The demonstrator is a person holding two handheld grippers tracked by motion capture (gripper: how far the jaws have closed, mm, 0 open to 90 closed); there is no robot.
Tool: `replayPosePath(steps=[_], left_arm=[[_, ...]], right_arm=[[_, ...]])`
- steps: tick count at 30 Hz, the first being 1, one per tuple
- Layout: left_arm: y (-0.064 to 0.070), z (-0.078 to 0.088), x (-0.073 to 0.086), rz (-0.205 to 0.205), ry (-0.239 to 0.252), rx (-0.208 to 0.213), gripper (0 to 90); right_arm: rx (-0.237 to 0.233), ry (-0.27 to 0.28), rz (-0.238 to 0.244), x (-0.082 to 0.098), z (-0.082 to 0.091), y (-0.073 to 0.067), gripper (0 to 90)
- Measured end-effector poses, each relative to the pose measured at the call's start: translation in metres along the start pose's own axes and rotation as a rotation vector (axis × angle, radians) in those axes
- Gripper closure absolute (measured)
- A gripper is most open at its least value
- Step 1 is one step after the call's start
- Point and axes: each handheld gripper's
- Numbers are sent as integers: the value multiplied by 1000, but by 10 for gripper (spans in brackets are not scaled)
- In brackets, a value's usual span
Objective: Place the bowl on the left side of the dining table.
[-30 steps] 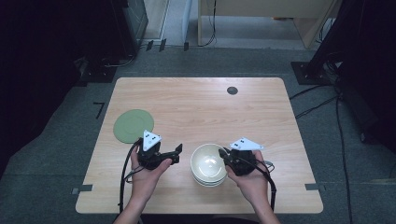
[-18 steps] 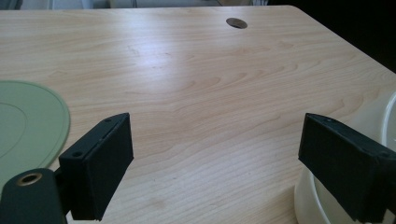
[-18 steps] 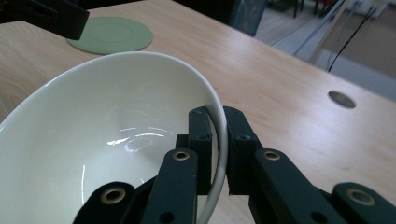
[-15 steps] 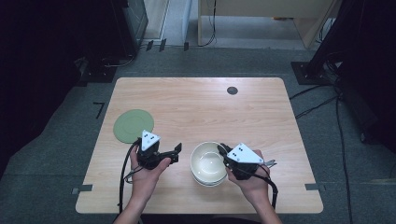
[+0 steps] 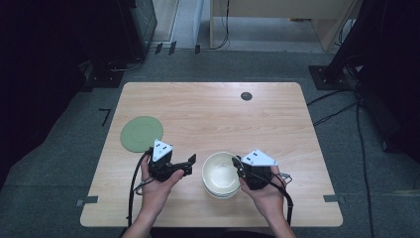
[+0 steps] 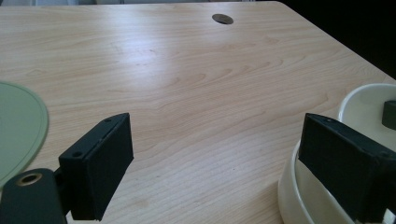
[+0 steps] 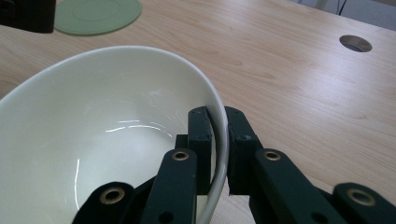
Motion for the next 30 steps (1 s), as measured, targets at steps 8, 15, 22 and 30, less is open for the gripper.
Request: replayPosePath(steps=[8, 15, 22, 30], left_arm=[[2, 1, -1, 0, 6, 23, 96], [4, 1, -1, 37, 18, 102, 98], [9, 3, -3, 39, 31, 139, 143], [12, 10, -7, 52, 70, 190, 152]], right_arm=[[63, 130, 197, -1, 11, -12, 844], [79, 220, 252, -1, 16, -17, 845], [86, 257, 230, -4, 22, -15, 845], [89, 260, 214, -6, 24, -13, 845]])
Point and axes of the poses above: each handheld gripper's, and its own axes: z roughly backward along the jaws, x roughly out of its underside, y roughly to its right, and after that the axes turned 9 degrees about -z, right-handed
